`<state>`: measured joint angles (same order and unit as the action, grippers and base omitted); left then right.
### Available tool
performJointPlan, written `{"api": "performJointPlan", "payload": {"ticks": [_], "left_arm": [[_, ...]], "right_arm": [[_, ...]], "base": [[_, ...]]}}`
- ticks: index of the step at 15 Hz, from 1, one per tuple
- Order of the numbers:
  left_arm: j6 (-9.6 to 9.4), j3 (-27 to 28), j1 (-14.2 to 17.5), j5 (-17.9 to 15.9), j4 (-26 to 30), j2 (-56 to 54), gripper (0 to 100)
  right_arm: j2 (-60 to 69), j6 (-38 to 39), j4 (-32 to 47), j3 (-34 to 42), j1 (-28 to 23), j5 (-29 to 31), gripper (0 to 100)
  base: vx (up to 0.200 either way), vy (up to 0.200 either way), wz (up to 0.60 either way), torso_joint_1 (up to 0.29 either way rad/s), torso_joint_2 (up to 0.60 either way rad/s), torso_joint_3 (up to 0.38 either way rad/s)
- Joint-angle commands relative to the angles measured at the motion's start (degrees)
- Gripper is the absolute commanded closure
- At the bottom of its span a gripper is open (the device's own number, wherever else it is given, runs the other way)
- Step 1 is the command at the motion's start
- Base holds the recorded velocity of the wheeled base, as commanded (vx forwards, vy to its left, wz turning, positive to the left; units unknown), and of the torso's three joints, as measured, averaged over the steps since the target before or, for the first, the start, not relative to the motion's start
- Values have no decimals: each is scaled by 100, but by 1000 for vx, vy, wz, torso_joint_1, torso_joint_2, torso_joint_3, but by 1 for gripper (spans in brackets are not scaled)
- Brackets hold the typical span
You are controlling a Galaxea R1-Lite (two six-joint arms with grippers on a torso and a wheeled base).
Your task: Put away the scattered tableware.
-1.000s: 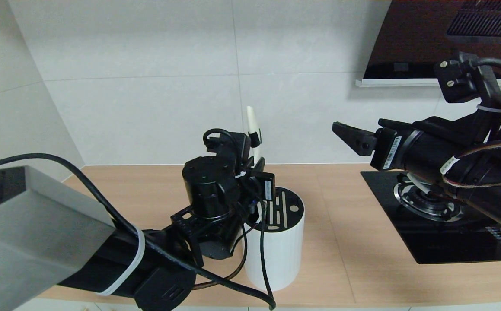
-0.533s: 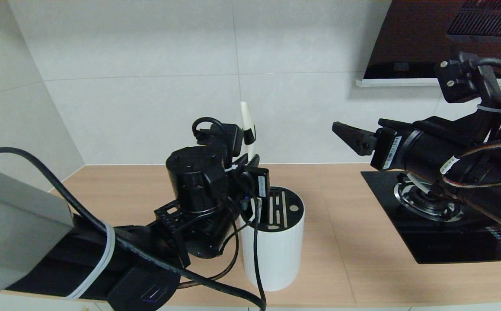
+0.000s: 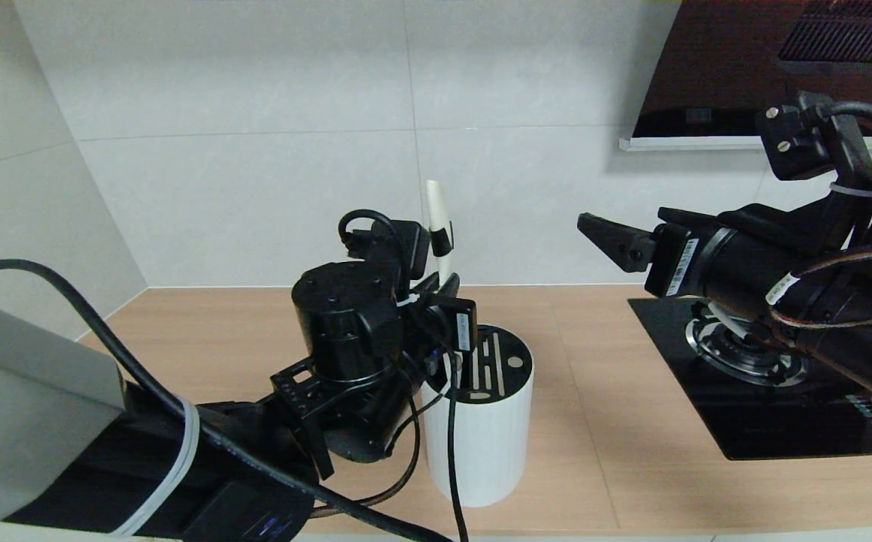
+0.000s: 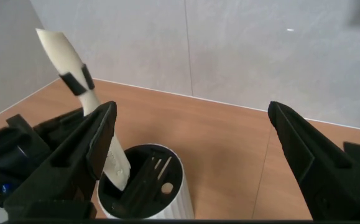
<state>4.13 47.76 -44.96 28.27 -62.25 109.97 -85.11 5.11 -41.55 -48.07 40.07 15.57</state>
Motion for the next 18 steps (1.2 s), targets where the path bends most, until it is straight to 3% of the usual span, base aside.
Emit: {"api": "performJointPlan", "payload": {"ticks": [1, 9, 10, 18], "left_arm": [[9, -39, -74, 3, 2, 77, 100], [114, -48, -110, 3, 11, 244, 100], [114, -48, -110, 3, 11, 244, 0], [123, -48, -110, 3, 2, 297, 0]], "right_arm": [[4, -1, -3, -1, 1, -1, 0], [-14, -1, -3, 17, 1, -1, 0], [-14, -1, -3, 17, 1, -1, 0], [-5, -1, -3, 17, 1, -1, 0]], "base": [[0, 0, 0, 0, 0, 0], [0, 0, 0, 0, 0, 0], [0, 0, 0, 0, 0, 0], [0, 0, 0, 0, 0, 0]]}}
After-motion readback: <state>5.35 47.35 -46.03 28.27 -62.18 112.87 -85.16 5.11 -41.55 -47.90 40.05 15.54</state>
